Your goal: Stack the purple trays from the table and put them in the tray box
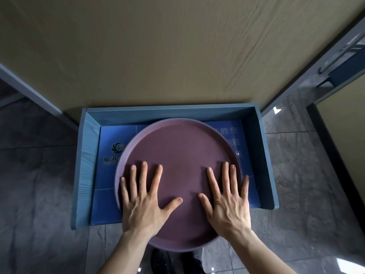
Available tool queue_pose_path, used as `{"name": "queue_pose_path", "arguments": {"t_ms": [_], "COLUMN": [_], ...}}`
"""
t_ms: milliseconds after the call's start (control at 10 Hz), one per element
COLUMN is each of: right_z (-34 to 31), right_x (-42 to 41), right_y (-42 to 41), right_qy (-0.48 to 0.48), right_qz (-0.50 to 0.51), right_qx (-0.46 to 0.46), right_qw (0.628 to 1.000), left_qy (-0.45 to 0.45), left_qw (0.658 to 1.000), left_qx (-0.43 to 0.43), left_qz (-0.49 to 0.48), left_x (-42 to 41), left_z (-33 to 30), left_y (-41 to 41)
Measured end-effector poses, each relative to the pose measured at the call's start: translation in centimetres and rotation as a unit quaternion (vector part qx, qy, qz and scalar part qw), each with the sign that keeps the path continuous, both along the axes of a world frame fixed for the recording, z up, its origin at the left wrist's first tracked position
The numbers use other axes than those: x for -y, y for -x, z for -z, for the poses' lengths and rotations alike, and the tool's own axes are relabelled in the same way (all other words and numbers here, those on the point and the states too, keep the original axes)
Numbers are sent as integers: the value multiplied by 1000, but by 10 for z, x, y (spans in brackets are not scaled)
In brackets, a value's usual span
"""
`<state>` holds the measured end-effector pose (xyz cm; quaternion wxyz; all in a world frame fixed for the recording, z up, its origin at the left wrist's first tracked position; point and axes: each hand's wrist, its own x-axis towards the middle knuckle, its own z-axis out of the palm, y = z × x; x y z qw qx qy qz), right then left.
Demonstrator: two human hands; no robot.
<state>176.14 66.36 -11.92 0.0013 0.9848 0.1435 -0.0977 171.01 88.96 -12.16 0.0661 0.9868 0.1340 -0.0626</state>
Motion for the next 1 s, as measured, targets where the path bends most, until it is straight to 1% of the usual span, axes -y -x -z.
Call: {"name": "queue_pose_path", "arguments": {"t_ms": [200, 300, 400, 500, 600, 700, 800, 900, 1000], "right_z": [-8, -18, -32, -38, -42, -48, -56, -71, -95], "right_x": [-3, -2, -2, -2, -2, -5, -4, -1, -8], "right_y": [-1, -3, 0, -1, -7, -12, -12, -14, -19], "right_qy": [-7, -53, -140, -221, -234, -231, -200, -175, -160], "right_qz": [8, 22, 143, 294, 332, 326, 303, 272, 231], "right_qx": [-20, -25, -24, -56, -70, -110, -152, -161, -137], "right_qw": [1000, 998, 979, 928, 911, 910, 919, 932, 950], "left_qy": [8, 21, 20, 53, 152, 196, 218, 211, 181], "left_qw": [1000, 1000, 1000, 987, 957, 949, 943, 947, 965], "left_qx": [-15, -23, 7, 22, 5, 11, -14, -28, -2], "left_qz": [-2, -2, -11, -147, -248, -247, -253, -241, -192], "left_x": [-1, -2, -9, -21, -30, -34, -35, -38, -38], "left_z": [-8, -18, -28, -32, -37, -39, -47, -62, -87], "left_y": [-1, -4, 0, 10, 14, 14, 11, 7, -4]}}
